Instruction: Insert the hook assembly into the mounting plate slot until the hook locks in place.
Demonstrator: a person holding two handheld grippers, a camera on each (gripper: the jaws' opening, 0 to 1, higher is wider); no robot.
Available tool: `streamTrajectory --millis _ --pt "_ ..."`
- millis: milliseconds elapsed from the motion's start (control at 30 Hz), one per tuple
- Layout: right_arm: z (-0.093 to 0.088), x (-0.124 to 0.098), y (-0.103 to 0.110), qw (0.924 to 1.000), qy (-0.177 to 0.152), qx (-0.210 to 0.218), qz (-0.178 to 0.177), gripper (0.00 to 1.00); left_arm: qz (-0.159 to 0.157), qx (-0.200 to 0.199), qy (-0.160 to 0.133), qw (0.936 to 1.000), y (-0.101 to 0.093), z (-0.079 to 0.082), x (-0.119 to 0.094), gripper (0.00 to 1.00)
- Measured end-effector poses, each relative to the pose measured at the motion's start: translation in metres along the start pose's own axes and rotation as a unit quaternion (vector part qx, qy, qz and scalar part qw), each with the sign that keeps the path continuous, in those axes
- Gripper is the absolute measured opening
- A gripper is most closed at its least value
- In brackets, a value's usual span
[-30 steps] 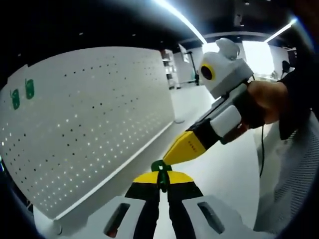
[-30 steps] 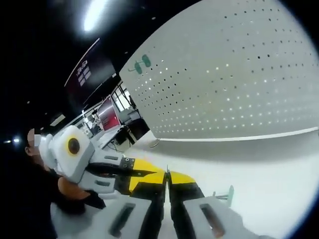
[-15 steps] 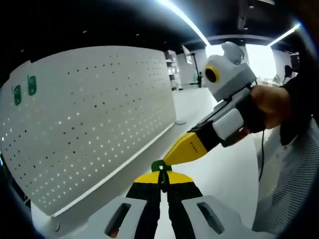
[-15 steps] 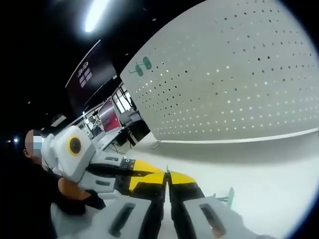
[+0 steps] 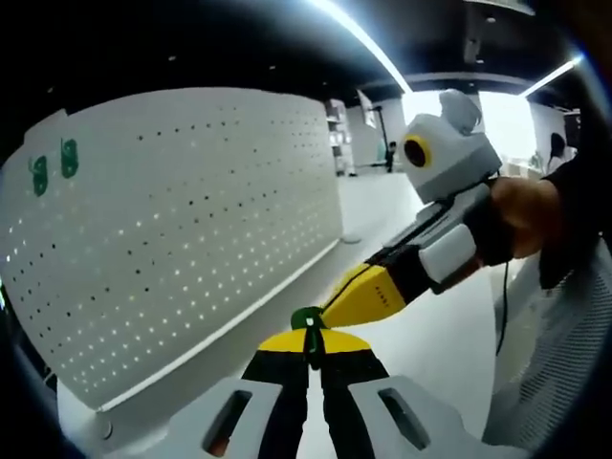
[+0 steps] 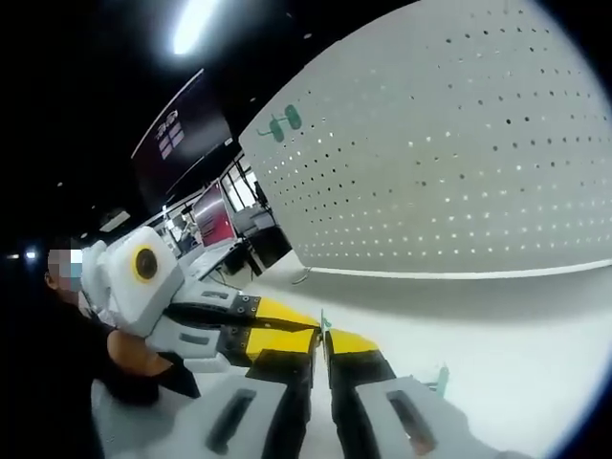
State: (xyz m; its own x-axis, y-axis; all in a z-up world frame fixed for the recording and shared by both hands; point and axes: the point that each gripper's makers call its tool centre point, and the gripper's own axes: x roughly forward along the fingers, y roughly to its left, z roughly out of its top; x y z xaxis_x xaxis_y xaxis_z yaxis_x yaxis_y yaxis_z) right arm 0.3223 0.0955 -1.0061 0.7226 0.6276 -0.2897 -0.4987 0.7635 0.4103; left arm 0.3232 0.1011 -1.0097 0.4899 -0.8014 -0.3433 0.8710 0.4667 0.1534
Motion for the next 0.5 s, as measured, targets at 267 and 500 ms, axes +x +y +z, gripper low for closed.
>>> streamTrajectory --millis 267,500 --pt "-0.0011 -0.0001 -0.0015 1.0000 0.004 -0.005 -0.005 0.00 -0.006 0.008 0.002 0.9999 -0.0044 -0.0002 0.0012 0.03" --pt "-0.0009 -0.0015 -0.0025 1.0000 0.005 0.005 -0.006 0.00 -0.007 0.027 0.000 0.9996 -0.0061 0.0010 0.0014 0.03"
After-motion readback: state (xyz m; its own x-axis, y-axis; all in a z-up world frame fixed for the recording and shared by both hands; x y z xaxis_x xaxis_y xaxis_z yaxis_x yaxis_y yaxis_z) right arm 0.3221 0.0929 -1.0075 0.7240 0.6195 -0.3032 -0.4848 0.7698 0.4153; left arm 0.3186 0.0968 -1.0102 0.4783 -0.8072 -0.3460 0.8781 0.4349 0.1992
